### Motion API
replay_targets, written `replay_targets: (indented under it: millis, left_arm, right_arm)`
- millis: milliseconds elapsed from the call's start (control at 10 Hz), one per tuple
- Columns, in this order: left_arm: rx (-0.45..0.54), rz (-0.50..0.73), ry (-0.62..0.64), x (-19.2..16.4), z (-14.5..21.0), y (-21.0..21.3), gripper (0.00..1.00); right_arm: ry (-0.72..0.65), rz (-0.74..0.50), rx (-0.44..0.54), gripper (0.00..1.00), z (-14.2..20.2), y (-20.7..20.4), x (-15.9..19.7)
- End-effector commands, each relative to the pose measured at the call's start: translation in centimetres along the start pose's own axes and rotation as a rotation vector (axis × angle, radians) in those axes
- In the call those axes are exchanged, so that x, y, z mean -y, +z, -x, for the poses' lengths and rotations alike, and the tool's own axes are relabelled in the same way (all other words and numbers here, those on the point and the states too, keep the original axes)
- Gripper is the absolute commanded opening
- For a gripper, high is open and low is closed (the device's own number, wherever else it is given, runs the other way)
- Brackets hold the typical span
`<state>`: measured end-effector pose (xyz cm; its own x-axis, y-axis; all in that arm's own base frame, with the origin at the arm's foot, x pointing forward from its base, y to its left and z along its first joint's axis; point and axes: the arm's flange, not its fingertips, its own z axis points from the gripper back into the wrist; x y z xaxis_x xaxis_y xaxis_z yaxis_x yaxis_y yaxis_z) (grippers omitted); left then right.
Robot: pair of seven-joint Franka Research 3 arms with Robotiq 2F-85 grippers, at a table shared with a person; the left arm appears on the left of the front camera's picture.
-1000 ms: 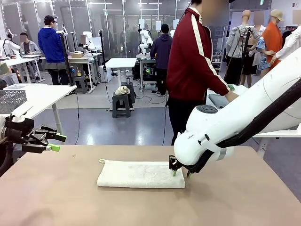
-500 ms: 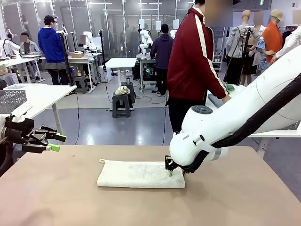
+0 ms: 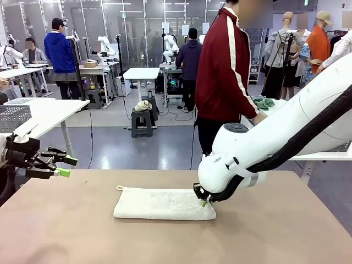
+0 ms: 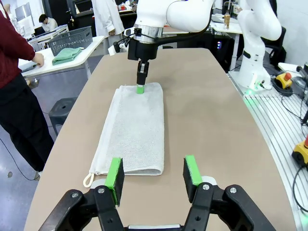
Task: Fold the towels and place them in the basket.
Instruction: When a person lays out a Towel with hook on the table, fold it in half twice.
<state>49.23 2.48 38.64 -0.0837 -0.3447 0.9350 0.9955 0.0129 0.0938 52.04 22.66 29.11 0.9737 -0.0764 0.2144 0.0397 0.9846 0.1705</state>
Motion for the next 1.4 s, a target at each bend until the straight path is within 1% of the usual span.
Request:
replay_targets:
  millis: [0,300,400,600,900,1100,1300]
  left_arm:
    - [0.002,-0.002,0.001,0.2,-0.1,0.1,0.64]
    - [0.002,-0.002,0.001,0.2,-0.1,0.1,0.64]
    - [0.002,-0.002,0.001,0.2,-0.1,0.1,0.64]
    - [0.002,-0.002,0.001,0.2,-0.1,0.1,0.64]
    - [0.002,-0.002,0.001,0.2,-0.1,0.1,0.64]
    - [0.002,-0.002,0.001,0.2,-0.1,0.1,0.64]
    - [0.002,-0.002,0.001,0.2,-0.1,0.1,0.64]
  right_arm:
    - [-0.017,0.003,-0.001,0.0,-0.1,-0.5,-0.7]
    - [-0.01,0.001,-0.015,0.0,-0.2,-0.3,-0.2]
    - [0.02,-0.004,0.005,0.0,-0.2,-0.1,0.5]
    - [0.059,0.001,0.007,0.0,-0.4,1.2,1.9]
    - [0.095,0.032,0.009,0.0,-1.0,3.1,2.2]
    - [0.103,0.049,-0.01,0.0,-1.0,4.0,0.7]
    - [0.12,0.097,-0.013,0.0,-0.8,6.4,-2.5]
